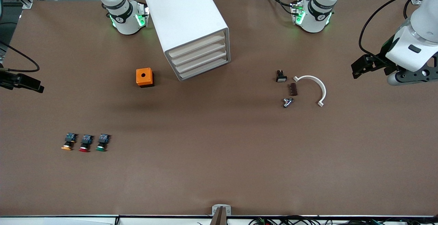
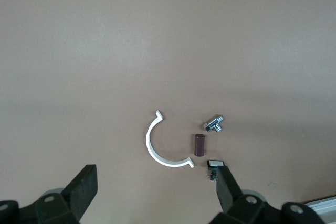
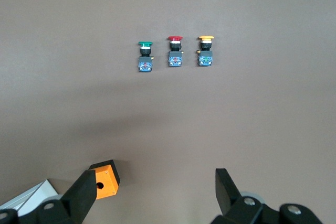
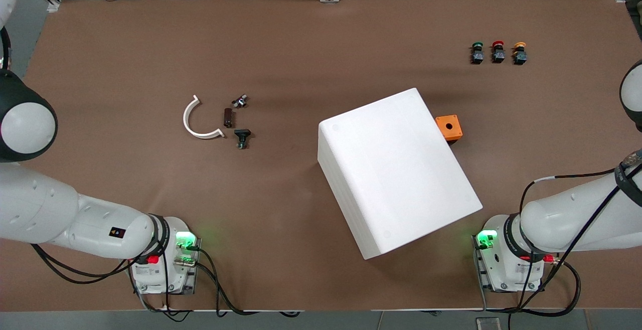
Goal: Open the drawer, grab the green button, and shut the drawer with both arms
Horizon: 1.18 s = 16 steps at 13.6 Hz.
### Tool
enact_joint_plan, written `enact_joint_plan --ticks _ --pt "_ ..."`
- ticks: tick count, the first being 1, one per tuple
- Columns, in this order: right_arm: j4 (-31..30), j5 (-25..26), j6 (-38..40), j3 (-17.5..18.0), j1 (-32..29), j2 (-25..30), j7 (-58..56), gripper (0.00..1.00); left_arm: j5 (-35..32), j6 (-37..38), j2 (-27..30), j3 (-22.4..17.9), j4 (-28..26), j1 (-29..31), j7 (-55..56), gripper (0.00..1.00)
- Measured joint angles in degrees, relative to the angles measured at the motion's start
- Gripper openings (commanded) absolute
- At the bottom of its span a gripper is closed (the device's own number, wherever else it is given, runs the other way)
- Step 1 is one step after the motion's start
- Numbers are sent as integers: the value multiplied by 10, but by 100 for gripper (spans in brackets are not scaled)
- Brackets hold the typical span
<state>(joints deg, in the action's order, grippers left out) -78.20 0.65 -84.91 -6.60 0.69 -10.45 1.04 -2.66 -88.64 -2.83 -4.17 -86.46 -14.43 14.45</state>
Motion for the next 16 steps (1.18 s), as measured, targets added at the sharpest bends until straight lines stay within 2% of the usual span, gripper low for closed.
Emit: enact_joint_plan --ticks 4,7,8,12,16 --pt "17 -2 24 0 0 0 0 100 0 -2 5 9 -2 8 0 100" --pt "25 -4 49 0 0 8 0 100 0 -8 8 83 -2 83 0 100" --pt "27 -5 56 0 0 16 0 100 0 -7 10 93 -2 93 0 100" --pt "27 -6 95 3 0 45 -1 100 0 4 18 94 -2 99 0 100" --pt "24 -6 107 1 -6 48 -39 100 0 12 28 94 -12 99 0 100"
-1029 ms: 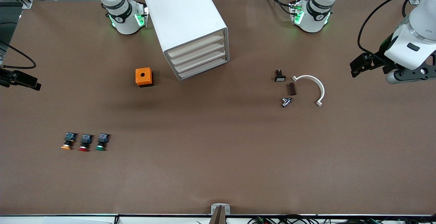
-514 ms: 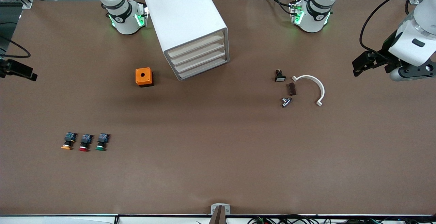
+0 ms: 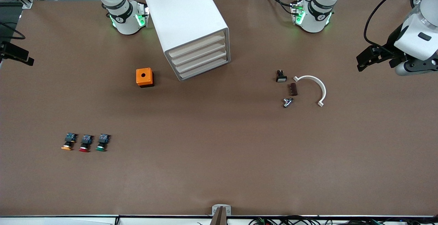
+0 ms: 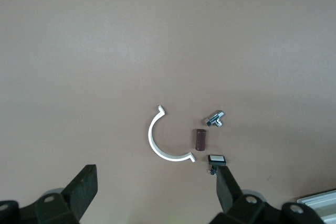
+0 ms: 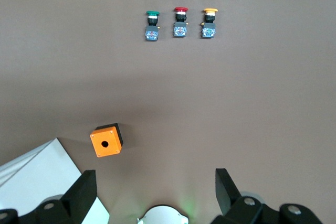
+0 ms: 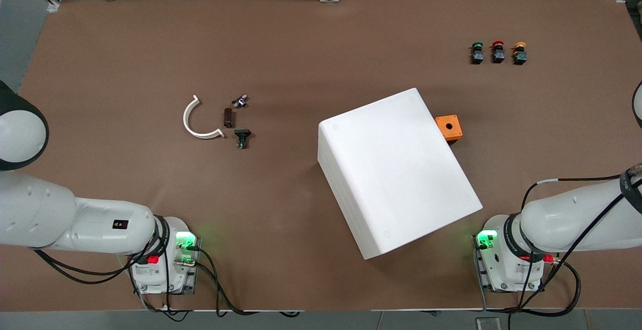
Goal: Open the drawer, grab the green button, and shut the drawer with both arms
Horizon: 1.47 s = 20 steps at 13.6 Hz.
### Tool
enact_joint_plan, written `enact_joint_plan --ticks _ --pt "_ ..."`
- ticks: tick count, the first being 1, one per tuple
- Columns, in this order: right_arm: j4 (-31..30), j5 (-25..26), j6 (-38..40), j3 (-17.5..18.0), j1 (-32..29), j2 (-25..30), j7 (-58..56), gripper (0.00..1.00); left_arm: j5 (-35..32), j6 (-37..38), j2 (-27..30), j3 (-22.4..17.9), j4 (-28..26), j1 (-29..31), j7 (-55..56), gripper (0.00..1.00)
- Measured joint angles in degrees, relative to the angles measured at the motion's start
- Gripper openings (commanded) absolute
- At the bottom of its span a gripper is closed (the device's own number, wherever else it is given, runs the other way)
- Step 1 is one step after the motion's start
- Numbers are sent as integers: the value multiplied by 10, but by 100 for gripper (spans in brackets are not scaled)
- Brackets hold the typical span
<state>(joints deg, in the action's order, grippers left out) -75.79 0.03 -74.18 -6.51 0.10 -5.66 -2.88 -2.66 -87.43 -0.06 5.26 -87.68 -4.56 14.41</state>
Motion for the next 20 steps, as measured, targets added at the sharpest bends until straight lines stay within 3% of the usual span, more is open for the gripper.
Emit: enact_joint_plan --ticks 3,9,20 --pt "-23 -1 -6 14 -32 16 -19 100 0 0 4 0 -11 3 0 100" --pt "-162 -2 -85 29 -28 121 1 100 0 0 24 1 -45 8 0 100" --pt "-179 -2 -115 31 -23 129 3 100 0 -10 26 10 -49 8 -22 100"
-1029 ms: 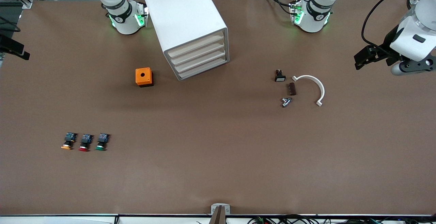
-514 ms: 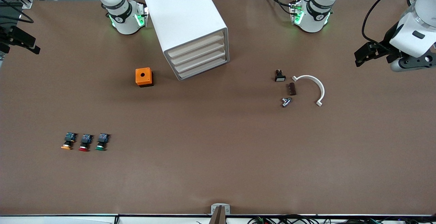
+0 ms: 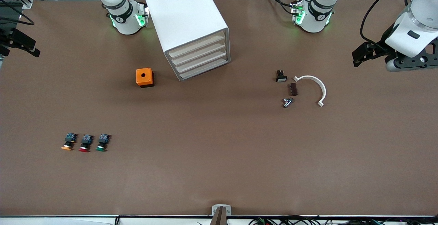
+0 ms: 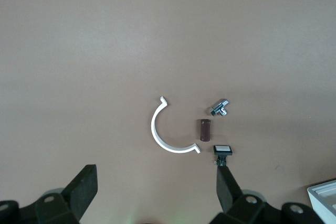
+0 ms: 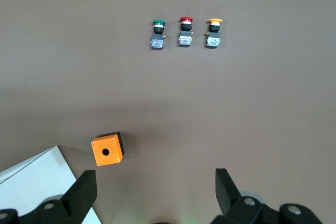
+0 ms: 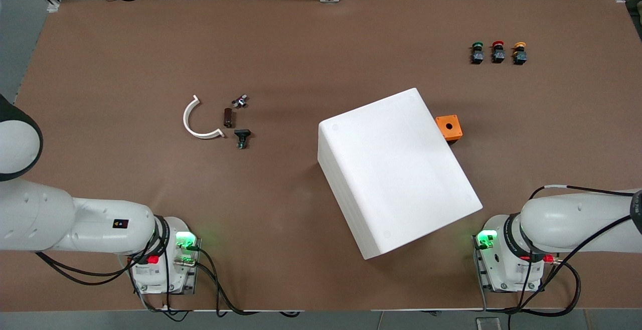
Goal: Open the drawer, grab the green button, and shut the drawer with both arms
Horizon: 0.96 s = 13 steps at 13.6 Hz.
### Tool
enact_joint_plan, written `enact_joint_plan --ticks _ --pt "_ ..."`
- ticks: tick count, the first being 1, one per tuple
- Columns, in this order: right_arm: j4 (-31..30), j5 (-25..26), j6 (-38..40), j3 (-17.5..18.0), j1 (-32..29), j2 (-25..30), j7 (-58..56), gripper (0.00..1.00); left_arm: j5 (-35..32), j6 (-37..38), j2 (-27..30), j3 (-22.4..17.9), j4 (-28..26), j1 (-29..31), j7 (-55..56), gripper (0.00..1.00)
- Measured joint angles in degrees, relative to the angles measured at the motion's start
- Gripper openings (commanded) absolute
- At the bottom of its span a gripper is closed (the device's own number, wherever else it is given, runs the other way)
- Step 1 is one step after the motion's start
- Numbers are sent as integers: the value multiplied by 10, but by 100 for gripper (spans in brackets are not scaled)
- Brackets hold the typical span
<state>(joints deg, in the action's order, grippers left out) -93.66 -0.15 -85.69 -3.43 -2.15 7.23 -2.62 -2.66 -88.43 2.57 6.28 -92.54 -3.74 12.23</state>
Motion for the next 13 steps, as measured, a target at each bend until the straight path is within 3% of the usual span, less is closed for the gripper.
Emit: enact_joint_plan --ticks 13 --pt "-1 0 -4 2 2 0 0 100 16 -14 4 -6 6 12 -36 100"
